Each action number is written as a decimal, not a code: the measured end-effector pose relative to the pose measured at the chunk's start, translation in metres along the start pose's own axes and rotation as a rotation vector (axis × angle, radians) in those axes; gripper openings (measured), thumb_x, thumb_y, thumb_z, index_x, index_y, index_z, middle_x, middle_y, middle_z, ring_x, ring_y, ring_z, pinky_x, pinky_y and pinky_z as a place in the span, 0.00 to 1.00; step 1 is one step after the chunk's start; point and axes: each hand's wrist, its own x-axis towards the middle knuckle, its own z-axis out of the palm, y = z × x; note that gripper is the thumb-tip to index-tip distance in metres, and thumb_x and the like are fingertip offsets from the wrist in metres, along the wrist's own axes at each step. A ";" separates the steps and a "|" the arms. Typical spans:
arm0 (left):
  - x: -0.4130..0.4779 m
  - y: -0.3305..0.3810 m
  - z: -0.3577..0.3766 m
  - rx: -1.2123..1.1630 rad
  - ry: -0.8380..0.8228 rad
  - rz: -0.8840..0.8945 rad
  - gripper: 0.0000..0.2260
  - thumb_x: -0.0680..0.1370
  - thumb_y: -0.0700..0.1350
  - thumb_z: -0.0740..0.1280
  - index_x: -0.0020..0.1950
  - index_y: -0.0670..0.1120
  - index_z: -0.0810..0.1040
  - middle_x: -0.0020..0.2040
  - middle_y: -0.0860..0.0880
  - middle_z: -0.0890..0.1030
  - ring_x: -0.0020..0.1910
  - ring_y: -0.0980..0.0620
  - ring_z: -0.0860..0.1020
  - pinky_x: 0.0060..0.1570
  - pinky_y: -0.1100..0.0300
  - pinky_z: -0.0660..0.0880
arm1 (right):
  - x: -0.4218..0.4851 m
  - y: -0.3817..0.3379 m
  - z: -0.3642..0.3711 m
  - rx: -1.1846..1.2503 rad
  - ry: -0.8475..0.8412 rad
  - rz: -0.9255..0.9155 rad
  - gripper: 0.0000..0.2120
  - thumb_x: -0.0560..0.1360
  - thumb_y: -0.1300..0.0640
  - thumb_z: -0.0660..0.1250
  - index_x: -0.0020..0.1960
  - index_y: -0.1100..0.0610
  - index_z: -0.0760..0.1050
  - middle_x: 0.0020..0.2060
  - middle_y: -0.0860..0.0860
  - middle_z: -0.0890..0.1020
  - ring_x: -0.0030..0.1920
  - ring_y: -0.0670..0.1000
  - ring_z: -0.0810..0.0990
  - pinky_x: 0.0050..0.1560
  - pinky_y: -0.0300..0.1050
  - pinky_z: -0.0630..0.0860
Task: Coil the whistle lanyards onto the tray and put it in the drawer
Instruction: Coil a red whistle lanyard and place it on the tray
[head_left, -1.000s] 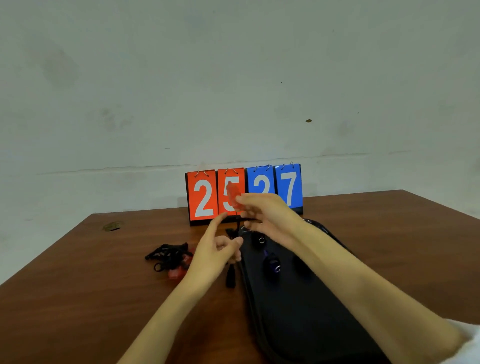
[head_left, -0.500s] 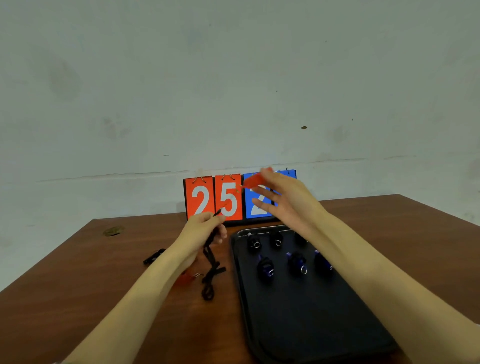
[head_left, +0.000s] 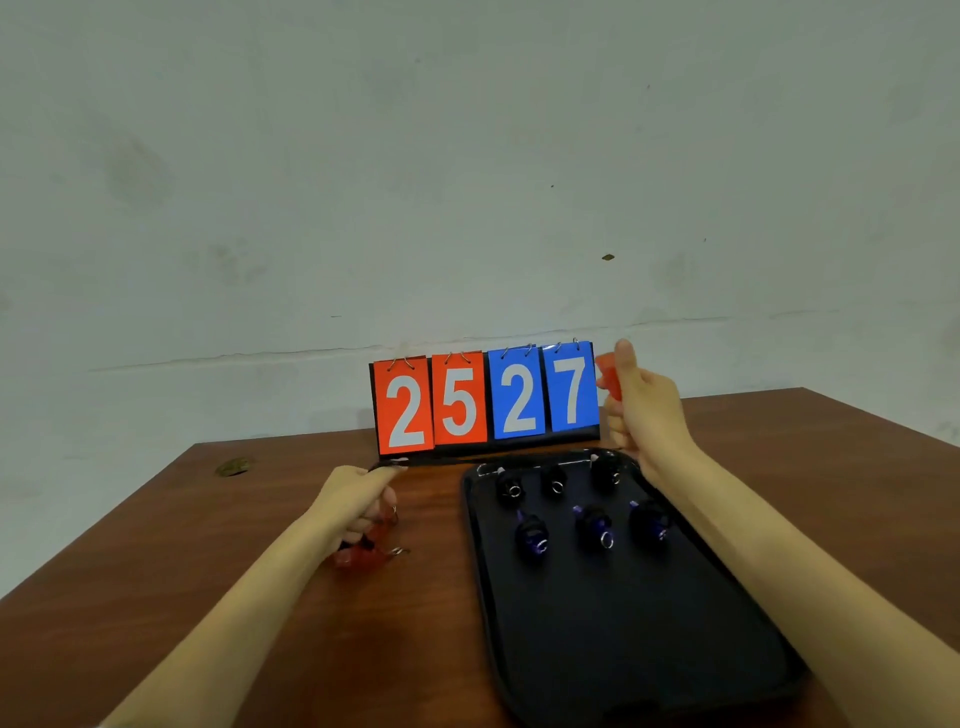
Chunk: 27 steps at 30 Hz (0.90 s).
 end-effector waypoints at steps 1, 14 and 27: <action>0.000 -0.002 0.000 0.078 0.030 0.012 0.17 0.76 0.53 0.67 0.38 0.40 0.76 0.21 0.50 0.67 0.18 0.56 0.61 0.19 0.68 0.57 | 0.002 0.004 -0.004 -0.057 0.041 -0.035 0.23 0.77 0.38 0.55 0.46 0.56 0.76 0.22 0.45 0.64 0.23 0.45 0.59 0.22 0.38 0.57; -0.030 0.013 0.035 0.450 0.181 0.547 0.08 0.76 0.43 0.66 0.55 0.49 0.76 0.54 0.55 0.72 0.54 0.58 0.73 0.54 0.65 0.70 | -0.033 0.017 0.036 -0.009 -0.547 0.193 0.07 0.78 0.55 0.61 0.52 0.58 0.75 0.42 0.53 0.83 0.41 0.49 0.81 0.42 0.41 0.78; -0.047 0.008 0.067 -0.250 -0.501 0.290 0.14 0.79 0.52 0.61 0.48 0.42 0.78 0.25 0.50 0.70 0.25 0.54 0.68 0.37 0.59 0.69 | -0.035 0.047 0.033 -0.023 -0.251 0.114 0.12 0.71 0.51 0.69 0.45 0.60 0.81 0.34 0.51 0.83 0.33 0.45 0.81 0.36 0.37 0.78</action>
